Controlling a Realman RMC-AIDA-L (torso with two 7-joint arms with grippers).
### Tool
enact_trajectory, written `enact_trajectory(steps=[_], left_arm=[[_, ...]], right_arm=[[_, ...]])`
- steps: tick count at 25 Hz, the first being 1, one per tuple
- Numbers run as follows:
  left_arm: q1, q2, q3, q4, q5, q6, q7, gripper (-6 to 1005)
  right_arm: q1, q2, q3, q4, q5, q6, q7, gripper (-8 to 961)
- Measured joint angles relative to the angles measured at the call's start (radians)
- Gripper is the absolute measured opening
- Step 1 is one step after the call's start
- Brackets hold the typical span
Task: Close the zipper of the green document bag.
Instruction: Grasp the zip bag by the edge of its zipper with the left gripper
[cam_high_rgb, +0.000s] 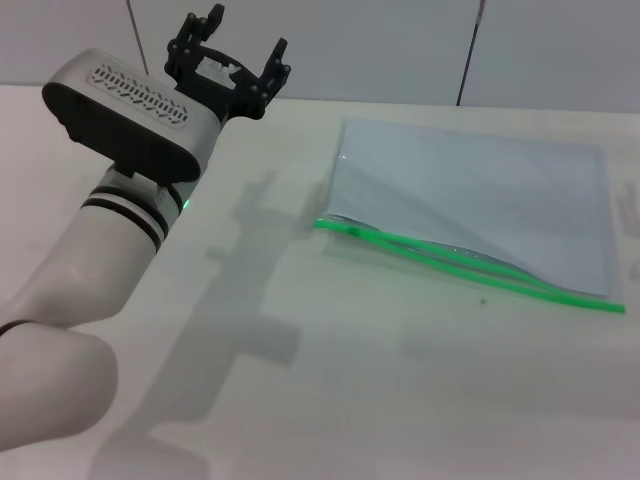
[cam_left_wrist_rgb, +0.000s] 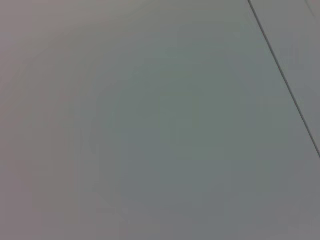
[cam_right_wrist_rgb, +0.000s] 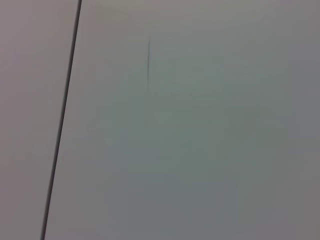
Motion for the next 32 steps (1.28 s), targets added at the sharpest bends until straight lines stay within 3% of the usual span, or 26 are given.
enact_trajectory(steps=[22,27,32], left_arm=[[-0.005,0.001,0.007,-0.003,-0.009,0.006,0.002,771],[-0.016,0.002,0.011,0.021,-0.010,0.095,-0.005,771],[-0.012,0.014,-0.018,0.124,-0.011,0.267,-0.008,772]], right_arm=[[0.001,0.000,0.000,0.000,-0.001,0.000,0.000,707],[0.001,-0.002,0.000,-0.001,-0.002,0.023,0.000,707],[-0.002,-0.003,0.000,-0.002,-0.001,0.025,0.000,707]])
